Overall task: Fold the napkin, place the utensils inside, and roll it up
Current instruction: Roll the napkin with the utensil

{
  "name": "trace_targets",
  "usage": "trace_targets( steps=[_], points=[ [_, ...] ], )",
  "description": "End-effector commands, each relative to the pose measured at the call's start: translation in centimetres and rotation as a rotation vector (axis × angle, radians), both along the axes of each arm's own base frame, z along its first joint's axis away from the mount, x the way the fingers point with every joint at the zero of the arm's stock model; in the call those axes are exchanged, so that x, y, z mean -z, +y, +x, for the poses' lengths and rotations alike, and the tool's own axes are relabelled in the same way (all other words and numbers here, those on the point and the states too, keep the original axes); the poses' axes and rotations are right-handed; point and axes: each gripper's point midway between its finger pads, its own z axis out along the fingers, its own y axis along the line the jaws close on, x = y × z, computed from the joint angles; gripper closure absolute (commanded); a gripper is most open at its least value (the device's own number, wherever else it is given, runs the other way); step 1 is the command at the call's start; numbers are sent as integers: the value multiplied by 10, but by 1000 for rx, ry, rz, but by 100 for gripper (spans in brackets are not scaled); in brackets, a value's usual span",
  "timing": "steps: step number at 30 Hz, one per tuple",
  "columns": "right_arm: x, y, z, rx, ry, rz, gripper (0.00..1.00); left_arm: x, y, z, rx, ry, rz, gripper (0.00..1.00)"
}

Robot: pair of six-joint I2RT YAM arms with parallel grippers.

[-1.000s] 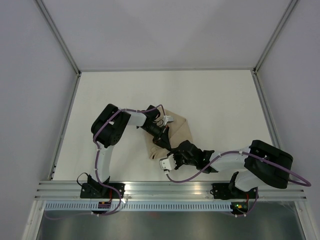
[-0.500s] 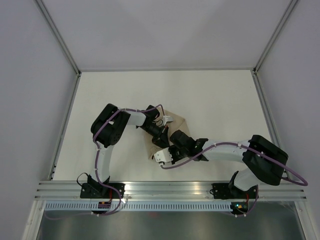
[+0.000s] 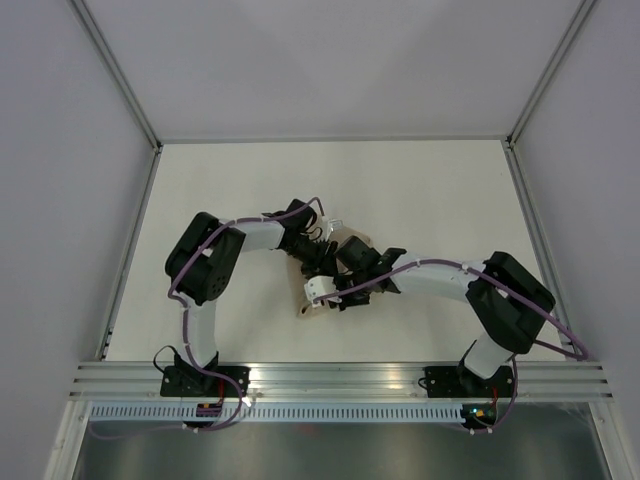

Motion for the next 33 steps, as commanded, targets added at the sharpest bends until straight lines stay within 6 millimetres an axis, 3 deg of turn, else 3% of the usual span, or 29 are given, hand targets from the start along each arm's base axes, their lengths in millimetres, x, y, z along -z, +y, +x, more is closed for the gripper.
trace_targets(
  steps=[1,6,7,10,12,13,14,15,17,18,22,25,27,28,29,31,33],
  points=[
    [4,-7,-23,-6,182,-32,99,-8,8,30,-137,-85,54,53],
    [7,-12,-28,-2,331,-74,100,-20,31,58,-331,-131,107,52],
    [1,-5,-23,-10,342,-63,99,-16,41,69,-396,-172,159,52],
    [-2,-7,-20,-11,440,-81,99,-31,73,92,-578,-272,218,51],
    [2,-15,-19,-2,512,-110,99,-52,92,96,-685,-316,199,51],
    [-5,-8,-14,-4,530,-82,100,-56,108,105,-764,-373,252,51],
    [-5,-10,-9,8,552,-76,100,-59,117,104,-802,-397,271,51],
    [-4,-11,-6,8,591,-89,99,-84,124,106,-851,-470,248,51],
    [-4,-13,-1,20,650,-75,99,-95,145,107,-956,-545,286,50],
    [0,-14,2,24,692,-91,99,-120,152,105,-1000,-607,244,49],
    [2,-14,15,58,803,-71,99,-143,178,92,-1118,-728,244,48],
    [5,-14,19,49,871,-77,99,-152,176,81,-1112,-828,269,47],
    [6,-13,22,69,936,-80,99,-163,157,67,-1042,-922,232,46],
    [7,-14,23,72,953,-81,99,-168,158,66,-1059,-977,259,46],
    [13,-16,25,93,979,-93,99,-170,137,52,-967,-1048,245,46],
    [15,-16,28,102,983,-90,99,-181,129,48,-954,-1146,250,46],
    [16,-16,29,111,989,-91,99,-189,102,35,-850,-1236,181,45]
  ],
)
